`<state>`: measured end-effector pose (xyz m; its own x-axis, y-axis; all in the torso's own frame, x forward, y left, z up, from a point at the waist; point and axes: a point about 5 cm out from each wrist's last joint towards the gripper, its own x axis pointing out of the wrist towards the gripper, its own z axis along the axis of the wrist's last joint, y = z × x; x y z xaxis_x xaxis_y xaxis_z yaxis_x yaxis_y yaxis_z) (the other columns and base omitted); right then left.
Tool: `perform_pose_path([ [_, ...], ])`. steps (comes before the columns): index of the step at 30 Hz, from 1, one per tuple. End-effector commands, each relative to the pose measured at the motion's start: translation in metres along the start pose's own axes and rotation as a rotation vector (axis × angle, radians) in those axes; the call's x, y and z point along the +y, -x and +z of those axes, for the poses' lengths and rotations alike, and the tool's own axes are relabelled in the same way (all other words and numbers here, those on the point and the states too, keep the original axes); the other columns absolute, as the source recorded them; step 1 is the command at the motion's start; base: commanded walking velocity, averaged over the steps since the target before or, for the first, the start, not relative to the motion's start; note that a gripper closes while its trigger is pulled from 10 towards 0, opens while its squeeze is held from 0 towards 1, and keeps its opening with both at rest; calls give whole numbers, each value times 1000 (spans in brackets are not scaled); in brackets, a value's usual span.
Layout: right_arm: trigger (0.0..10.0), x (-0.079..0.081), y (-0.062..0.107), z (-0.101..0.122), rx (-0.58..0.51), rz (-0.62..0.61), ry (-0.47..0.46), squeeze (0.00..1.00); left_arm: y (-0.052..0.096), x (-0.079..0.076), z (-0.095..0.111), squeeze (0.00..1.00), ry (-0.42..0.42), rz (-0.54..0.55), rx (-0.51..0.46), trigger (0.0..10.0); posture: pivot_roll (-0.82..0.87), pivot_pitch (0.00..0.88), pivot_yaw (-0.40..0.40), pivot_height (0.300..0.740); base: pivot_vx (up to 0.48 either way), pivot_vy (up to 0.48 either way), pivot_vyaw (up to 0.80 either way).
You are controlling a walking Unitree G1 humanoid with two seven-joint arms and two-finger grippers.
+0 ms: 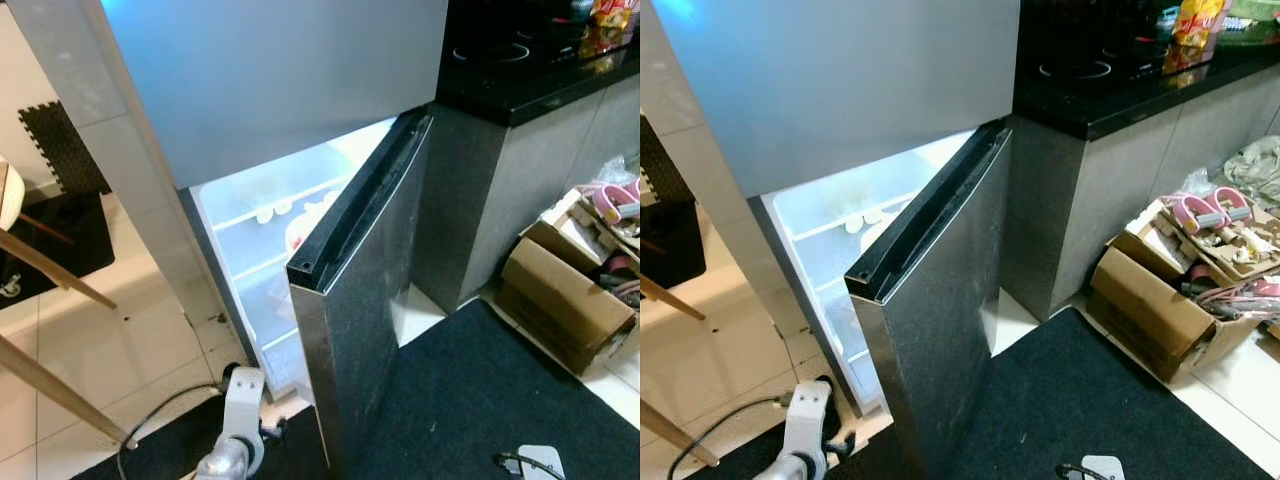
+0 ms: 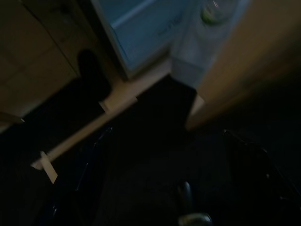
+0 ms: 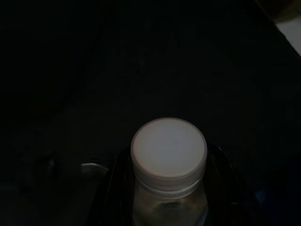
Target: Restocking fridge
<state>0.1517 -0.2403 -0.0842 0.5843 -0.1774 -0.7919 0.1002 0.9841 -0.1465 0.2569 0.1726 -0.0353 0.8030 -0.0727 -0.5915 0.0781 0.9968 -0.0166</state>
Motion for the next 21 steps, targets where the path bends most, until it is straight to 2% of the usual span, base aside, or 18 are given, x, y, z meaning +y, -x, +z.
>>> perform_pose_path([
  [1, 10000, 2, 0, 1, -15, -1, -21, 0, 3, 10, -5, 0, 6, 35, 10, 10000, -135, 49, 97, 726, 0, 0, 0],
  [2, 10000, 2, 1, 0, -19, -5, -27, 0, 0, 12, 9, 0, 17, 48, -41, 0, -137, 51, 106, 726, 0, 0, 0],
  [4, 10000, 5, 2, -4, -21, -9, -40, 0, -10, 6, 51, 0, -21, 37, -160, 0, -133, 52, 118, 726, 0, 0, 0],
  [5, 10000, 6, 3, -6, -20, -10, -45, 0, -13, 1, 68, 0, -38, 13, -210, 902, -131, 53, 122, 726, 0, 0, 0],
  [6, 10000, 6, 3, -6, -20, -10, -45, 0, -13, 1, 68, 0, -38, 13, -210, 902, -131, 53, 122, 726, 0, 0, 0],
  [7, 10000, 7, 3, -7, -20, -10, -47, 0, -14, -3, 77, 0, -48, -4, -236, 902, -131, 53, 123, 726, 0, 0, 0],
  [8, 10000, 10, 4, -9, -18, -8, -53, 0, -17, -30, 89, 0, -64, -190, -253, 10000, -134, 53, 128, 726, 0, 0, 0],
  [9, 10000, 11, 4, -10, -17, -7, -55, 0, -17, -39, 91, 0, -73, -254, -252, 10000, -134, 53, 128, 726, 0, 0, 0],
  [10, 10000, 11, 4, -10, -17, -7, -55, 0, -17, -39, 91, 0, -73, -254, -252, 10000, -134, 53, 128, 726, 0, 0, 0],
  [12, 10000, 12, 5, -11, -18, -7, -59, 0, -16, -59, 94, 0, -108, -378, -250, 10000, -140, 53, 135, 726, 0, 0, 0],
  [13, 10000, 12, 5, -11, -18, -7, -59, 0, -16, -59, 94, 0, -108, -378, -250, 10000, -140, 53, 135, 726, 0, 0, 0],
  [15, 10000, 12, 5, -12, -20, -8, -64, 0, -14, -77, 96, 0, -128, -503, -250, 10000, -140, 53, 135, 726, 0, 0, 0],
  [17, 10000, 12, 6, -13, -18, -11, -67, 0, -11, -93, 96, 0, -112, -635, -236, 10000, -149, 52, 143, 726, 0, 0, 0],
  [19, 10000, 11, 7, -16, -5, -16, -70, 0, -5, -112, 95, 0, -108, -832, -220, 10000, -156, 46, 151, 726, 0, 0, 0],
  [21, 10000, 9, 7, -18, 4, -18, -71, 0, 0, -121, 94, 0, -116, -935, -211, 10000, -156, 46, 151, 726, 0, 0, 0],
])
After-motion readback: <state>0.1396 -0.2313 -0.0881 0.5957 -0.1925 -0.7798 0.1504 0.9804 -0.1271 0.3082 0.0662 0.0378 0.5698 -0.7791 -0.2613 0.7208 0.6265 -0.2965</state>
